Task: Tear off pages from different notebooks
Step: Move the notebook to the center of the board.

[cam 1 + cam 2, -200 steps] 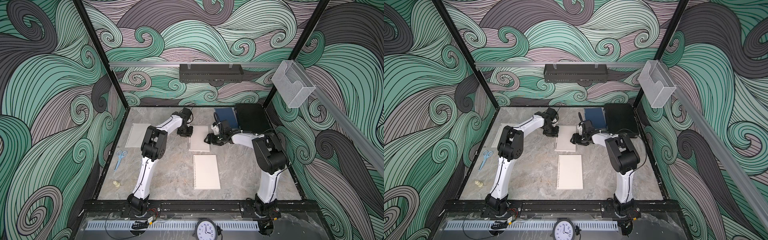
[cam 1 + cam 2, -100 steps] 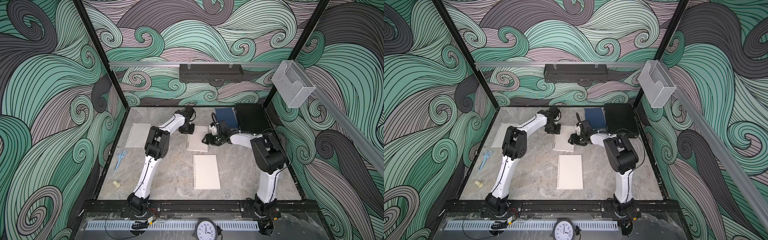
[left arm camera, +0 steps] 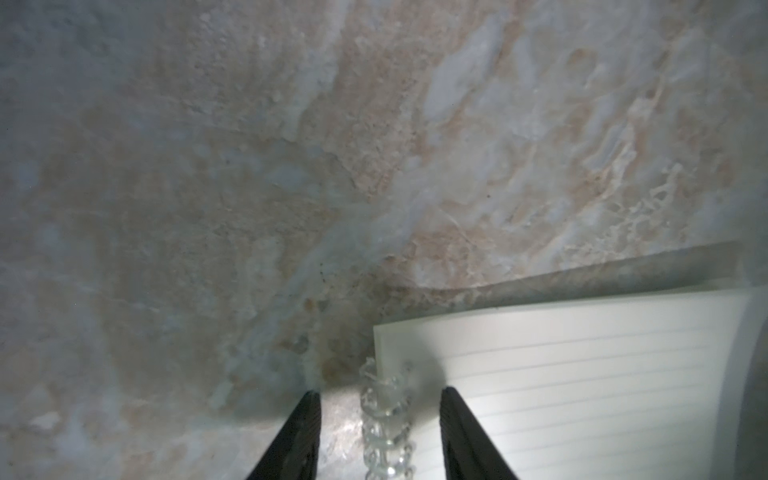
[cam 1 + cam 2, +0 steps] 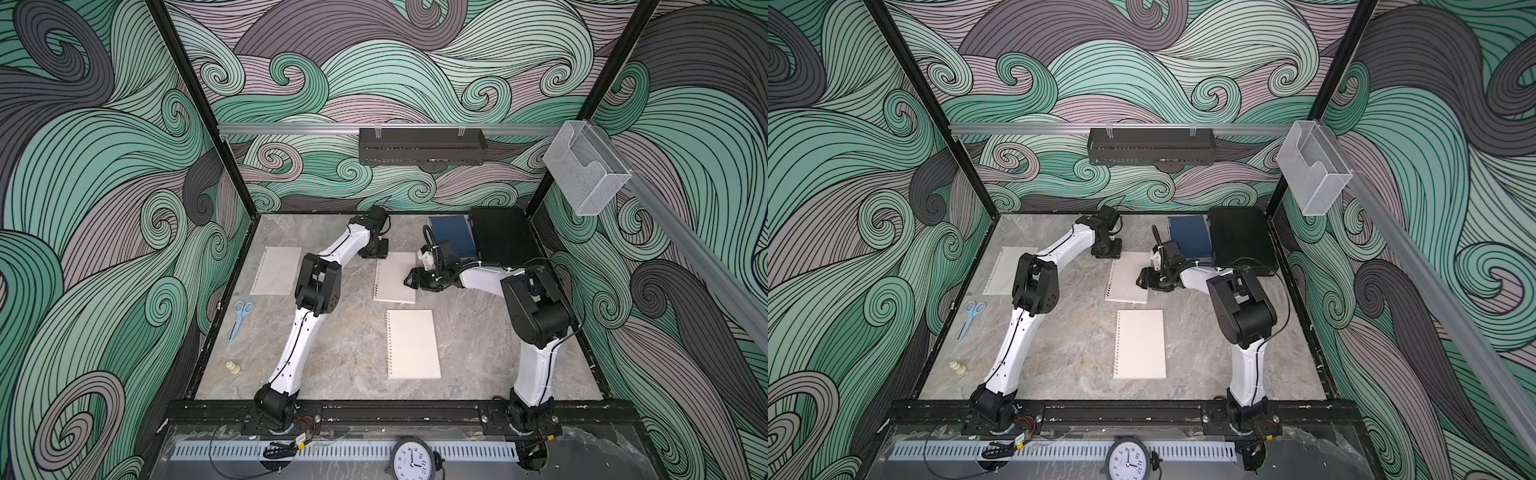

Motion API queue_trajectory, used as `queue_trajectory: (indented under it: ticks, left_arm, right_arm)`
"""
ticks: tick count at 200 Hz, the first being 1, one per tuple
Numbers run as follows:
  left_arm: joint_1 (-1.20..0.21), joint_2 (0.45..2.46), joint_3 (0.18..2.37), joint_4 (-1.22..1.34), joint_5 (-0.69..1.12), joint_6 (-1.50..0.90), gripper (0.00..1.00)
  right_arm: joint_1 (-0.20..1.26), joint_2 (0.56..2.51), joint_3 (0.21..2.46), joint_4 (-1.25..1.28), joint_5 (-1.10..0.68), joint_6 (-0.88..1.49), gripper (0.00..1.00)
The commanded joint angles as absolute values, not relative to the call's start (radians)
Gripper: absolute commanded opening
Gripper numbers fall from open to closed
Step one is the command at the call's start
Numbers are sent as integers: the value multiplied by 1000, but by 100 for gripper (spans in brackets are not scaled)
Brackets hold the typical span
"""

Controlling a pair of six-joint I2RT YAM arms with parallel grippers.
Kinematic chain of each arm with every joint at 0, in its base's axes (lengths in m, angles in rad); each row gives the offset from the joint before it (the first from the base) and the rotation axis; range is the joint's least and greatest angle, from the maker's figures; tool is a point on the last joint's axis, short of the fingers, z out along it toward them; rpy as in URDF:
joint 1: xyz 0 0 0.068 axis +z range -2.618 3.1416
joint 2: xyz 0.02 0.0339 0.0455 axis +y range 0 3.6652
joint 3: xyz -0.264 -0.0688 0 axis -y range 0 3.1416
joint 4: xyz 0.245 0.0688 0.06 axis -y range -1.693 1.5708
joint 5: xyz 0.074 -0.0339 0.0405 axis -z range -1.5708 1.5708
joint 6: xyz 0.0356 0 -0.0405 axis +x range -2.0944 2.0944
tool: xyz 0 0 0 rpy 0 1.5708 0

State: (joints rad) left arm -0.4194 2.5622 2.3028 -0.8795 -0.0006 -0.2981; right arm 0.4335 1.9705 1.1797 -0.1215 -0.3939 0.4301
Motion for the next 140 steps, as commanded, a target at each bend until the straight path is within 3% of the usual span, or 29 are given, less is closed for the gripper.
queue_trajectory:
  ticks: [1,93,140]
  left_arm:
    - [-402,2646,2296,-942,-55,-292,46]
    - [-392,2522,2318,-975,-73,-273,50]
    - [-394,2334,2115,-902,-120,-290,54]
  right_arm:
    - [440,1971,1163,-158,-386,432,64]
    - [443,1988,1163,-91,-454,481,64]
    - [469,2019,1199,-72,-488,498,63]
